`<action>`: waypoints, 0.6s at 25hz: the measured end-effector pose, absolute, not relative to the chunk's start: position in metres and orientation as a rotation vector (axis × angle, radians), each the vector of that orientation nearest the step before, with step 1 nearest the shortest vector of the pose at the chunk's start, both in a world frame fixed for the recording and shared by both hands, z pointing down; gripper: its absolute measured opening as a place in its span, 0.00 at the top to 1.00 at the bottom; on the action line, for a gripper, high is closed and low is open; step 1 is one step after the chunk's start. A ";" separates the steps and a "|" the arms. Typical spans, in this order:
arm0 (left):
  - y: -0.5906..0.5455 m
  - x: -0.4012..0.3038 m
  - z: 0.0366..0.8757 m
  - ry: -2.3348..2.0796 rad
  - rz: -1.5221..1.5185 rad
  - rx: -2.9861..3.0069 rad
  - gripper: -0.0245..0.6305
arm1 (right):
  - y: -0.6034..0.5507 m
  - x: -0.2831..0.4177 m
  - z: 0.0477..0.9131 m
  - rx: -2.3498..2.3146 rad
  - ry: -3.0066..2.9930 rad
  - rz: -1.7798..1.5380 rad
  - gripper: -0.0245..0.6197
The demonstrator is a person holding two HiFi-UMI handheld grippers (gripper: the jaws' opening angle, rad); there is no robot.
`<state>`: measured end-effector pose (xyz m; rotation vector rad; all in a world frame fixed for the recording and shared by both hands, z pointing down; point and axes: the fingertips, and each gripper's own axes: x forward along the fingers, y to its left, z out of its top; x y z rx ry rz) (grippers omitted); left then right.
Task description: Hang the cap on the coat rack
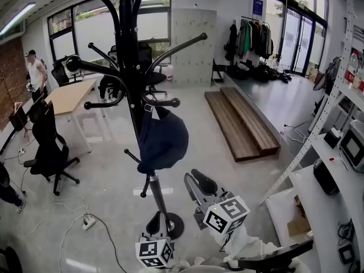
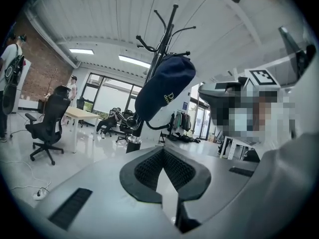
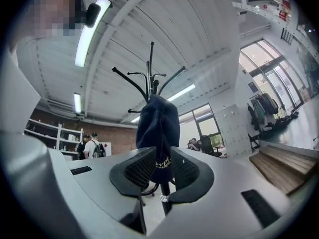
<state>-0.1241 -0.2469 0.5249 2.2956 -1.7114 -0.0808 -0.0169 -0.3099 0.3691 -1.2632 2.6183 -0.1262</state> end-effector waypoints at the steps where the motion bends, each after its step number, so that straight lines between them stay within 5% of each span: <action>1: -0.246 -0.123 0.523 -1.705 -0.087 2.302 0.96 | -0.308 -0.018 0.373 -1.276 2.624 -0.126 0.83; 5: -0.243 -0.121 0.516 -1.674 -0.118 2.325 0.96 | -0.303 -0.022 0.393 -1.311 2.663 -0.143 0.91; 15: -0.230 -0.112 0.486 -1.683 -0.176 2.361 0.96 | -0.289 -0.017 0.432 -1.367 2.717 -0.246 0.92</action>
